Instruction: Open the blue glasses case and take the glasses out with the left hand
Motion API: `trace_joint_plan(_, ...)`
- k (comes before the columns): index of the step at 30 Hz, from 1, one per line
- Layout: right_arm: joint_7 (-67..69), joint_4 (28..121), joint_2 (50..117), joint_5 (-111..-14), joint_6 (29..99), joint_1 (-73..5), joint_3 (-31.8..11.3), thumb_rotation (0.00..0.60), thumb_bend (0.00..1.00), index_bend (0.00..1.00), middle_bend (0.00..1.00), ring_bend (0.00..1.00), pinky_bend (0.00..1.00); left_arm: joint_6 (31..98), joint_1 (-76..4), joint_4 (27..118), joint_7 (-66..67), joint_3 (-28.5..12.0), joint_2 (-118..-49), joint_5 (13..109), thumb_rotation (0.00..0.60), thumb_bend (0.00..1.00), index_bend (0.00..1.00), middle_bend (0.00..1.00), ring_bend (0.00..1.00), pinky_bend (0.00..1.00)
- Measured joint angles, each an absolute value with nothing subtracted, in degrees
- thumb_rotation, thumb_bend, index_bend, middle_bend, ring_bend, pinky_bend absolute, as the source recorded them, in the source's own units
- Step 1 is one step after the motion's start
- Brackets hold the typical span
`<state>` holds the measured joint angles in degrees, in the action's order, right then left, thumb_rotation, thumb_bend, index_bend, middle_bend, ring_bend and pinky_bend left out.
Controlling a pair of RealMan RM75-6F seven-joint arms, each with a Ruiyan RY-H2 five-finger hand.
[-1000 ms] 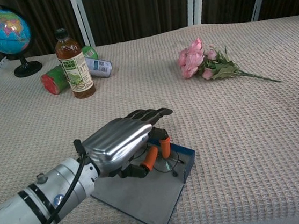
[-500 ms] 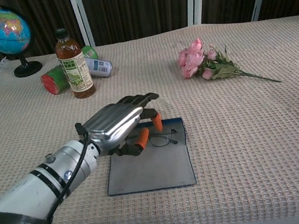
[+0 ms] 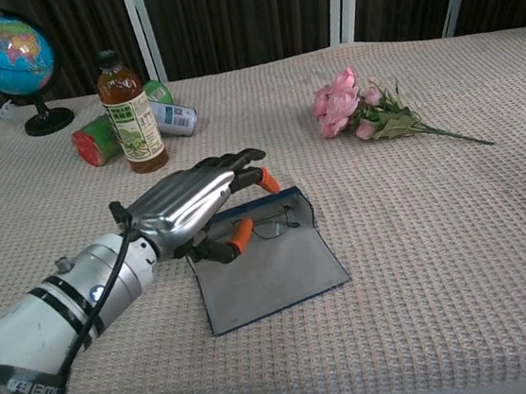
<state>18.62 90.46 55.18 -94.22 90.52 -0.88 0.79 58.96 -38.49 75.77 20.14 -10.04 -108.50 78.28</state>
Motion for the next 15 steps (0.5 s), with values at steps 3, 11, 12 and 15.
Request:
trace_joint_plan(3, 18.13, 90.49, 55.24, -94.44, 90.21, -1.00, 0.90, 0.600, 0.02, 0.00, 0.00, 0.00, 0.00, 59.28, -37.98, 78.89, 19.58, -10.63, -107.46, 76.40, 0.600, 0.47, 0.32, 0.00, 0.00, 0.00)
trace_joint_plan(11, 16.84, 90.99, 55.29, -94.76, 89.34, -1.37, 1.15, 0.600, 0.02, 0.00, 0.00, 0.00, 0.00, 59.89, -38.33, 78.69, 22.84, -13.73, -108.45, 70.02, 0.600, 0.44, 0.33, 0.00, 0.00, 0.00)
trace_joint_plan(12, 16.92, 91.00, 55.26, -94.69, 89.22, -1.42, 1.14, 0.600, 0.02, 0.00, 0.00, 0.00, 0.00, 59.84, -38.56, 78.40, 23.88, -14.23, -108.79, 68.76, 0.600, 0.44, 0.33, 0.00, 0.00, 0.00)
trace_joint_plan(15, 17.16, 91.01, 55.14, -94.62, 89.05, -1.53, 1.11, 0.600, 0.02, 0.00, 0.00, 0.00, 0.00, 59.57, -39.15, 77.86, 25.57, -15.30, -109.65, 65.83, 0.600, 0.44, 0.33, 0.00, 0.00, 0.00)
